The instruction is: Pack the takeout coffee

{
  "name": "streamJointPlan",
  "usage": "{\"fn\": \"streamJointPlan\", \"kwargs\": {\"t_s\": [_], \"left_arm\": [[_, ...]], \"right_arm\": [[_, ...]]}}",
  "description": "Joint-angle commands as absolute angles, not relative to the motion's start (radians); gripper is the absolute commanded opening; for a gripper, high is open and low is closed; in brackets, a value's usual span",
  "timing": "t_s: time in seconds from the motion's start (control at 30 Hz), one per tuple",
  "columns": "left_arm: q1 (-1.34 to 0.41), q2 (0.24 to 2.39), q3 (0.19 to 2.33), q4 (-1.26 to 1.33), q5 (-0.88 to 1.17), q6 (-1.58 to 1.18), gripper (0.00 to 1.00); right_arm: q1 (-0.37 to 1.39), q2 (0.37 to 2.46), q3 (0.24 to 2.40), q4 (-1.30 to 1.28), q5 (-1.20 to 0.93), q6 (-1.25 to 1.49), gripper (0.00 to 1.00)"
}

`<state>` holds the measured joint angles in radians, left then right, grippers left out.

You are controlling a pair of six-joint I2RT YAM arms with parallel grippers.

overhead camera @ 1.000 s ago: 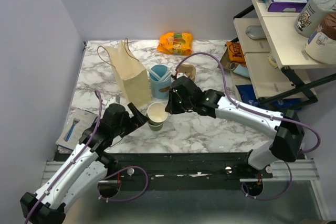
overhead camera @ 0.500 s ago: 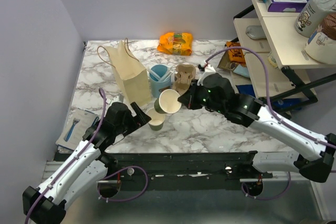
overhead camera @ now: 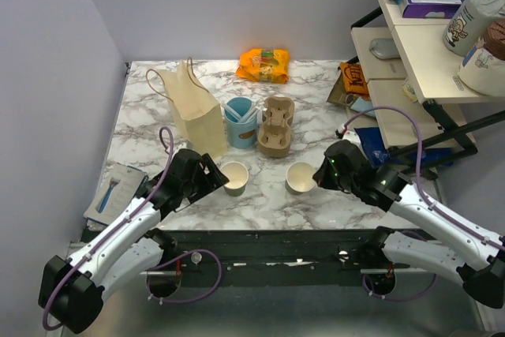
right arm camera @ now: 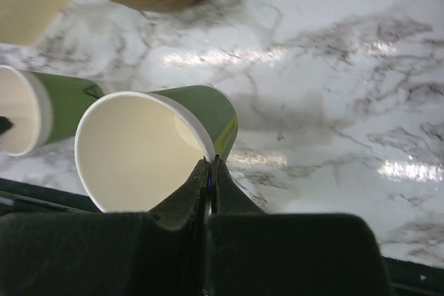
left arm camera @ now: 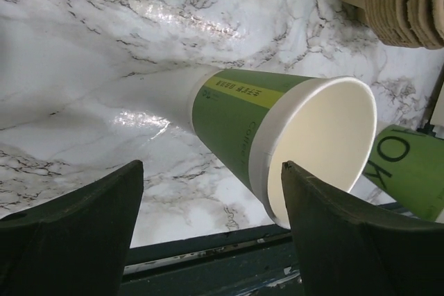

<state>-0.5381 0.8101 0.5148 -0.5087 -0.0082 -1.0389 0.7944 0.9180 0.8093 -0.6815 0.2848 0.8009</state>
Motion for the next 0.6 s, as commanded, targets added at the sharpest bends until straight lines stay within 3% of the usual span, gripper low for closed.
{"fn": "streamJointPlan", "kwargs": {"t_s": [0.0, 0.2, 0.27, 0.57], "left_arm": [[-0.54, 0.859, 0.535, -0.479, -0.012, -1.022, 0.82], [-0.538, 0.882, 0.546, -0.477, -0.043, -1.022, 0.75], [-0.538, 0.893, 0.552, -0.479, -0.044, -1.022, 0.68], [-0.541, 0.954, 0.618, -0.545, -0.104, -1.003, 0.4]], "right_arm": [[0.756, 0.926, 0.749, -0.712, 0.281, 0.839, 0.01], [0.738, 0.943, 0.736, -0.719, 0.339, 0.859, 0.03], [0.736, 0.95, 0.735, -0.722, 0.353, 0.864, 0.07], [0.724, 0.976, 0.724, -0.729, 0.371, 0.864, 0.09]]}}
